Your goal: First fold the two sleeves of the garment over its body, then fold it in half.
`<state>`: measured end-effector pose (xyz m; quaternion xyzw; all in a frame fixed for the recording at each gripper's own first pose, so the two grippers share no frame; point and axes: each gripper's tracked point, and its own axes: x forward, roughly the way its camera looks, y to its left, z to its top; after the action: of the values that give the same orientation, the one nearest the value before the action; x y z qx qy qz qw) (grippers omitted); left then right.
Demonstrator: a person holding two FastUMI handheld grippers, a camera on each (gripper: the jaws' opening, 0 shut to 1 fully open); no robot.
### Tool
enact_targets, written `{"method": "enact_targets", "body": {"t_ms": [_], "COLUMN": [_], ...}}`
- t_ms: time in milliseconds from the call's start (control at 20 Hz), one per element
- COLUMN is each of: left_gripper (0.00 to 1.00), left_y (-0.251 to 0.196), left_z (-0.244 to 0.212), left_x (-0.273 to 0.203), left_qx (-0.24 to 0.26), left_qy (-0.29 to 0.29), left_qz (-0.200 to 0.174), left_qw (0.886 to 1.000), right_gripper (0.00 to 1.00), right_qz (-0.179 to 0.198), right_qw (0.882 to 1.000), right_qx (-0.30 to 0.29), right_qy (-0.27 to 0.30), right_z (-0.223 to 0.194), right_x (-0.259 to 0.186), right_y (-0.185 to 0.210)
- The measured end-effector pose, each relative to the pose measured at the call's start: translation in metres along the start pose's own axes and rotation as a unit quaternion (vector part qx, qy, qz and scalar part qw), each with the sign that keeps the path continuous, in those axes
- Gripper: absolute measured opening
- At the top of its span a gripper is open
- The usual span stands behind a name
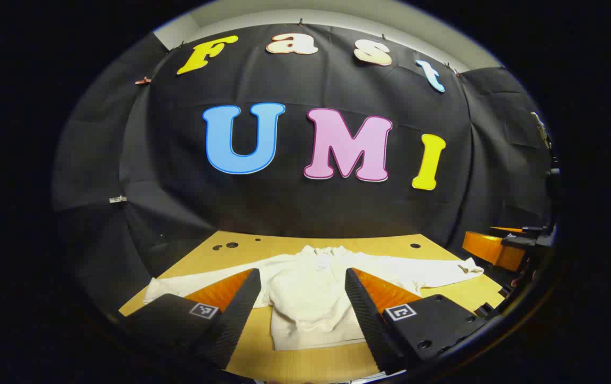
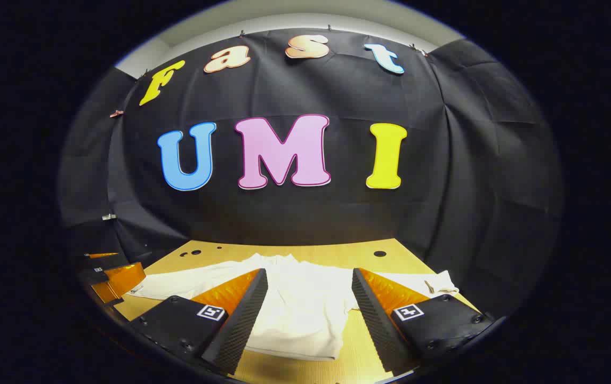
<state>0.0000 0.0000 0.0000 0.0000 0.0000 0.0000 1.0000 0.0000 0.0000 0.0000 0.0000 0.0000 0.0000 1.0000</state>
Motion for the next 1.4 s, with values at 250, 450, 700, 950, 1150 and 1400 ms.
{"method": "enact_targets", "body": {"t_ms": [250,450,700,950,1150,1400], "left_gripper": [0.98,0.98,0.98,0.98,0.98,0.98], "left_y": [-0.011,-0.018,-0.011,-0.014,-0.029,-0.035], "left_z": [-0.006,-0.004,-0.003,-0.014,-0.019,-0.027], "left_x": [0.023,0.038,0.049,0.056,0.065,0.074], "left_qx": [0.001,0.009,0.008,0.008,0.015,0.014], "left_qy": [0.016,0.009,0.01,0.03,0.04,0.057], "left_qz": [-0.01,-0.017,-0.006,-0.007,-0.018,-0.014], "left_qw": [1.0,1.0,1.0,0.999,0.999,0.998], "right_gripper": [0.98,0.97,0.97,0.97,0.98,0.98], "right_qz": [0.016,0.024,0.033,0.036,-0.007,-0.127], "right_qw": [1.0,0.999,0.999,0.998,0.996,0.986], "right_qx": [0.006,0.006,0.003,-0.004,0.001,0.028], "right_qy": [0.021,0.022,0.028,0.05,0.089,0.105], "right_z": [-0.017,-0.018,-0.02,-0.032,-0.043,-0.056], "right_x": [0.022,0.039,0.056,0.074,0.108,0.135], "right_y": [0.006,0.011,0.012,-0.006,-0.071,-0.191]}}
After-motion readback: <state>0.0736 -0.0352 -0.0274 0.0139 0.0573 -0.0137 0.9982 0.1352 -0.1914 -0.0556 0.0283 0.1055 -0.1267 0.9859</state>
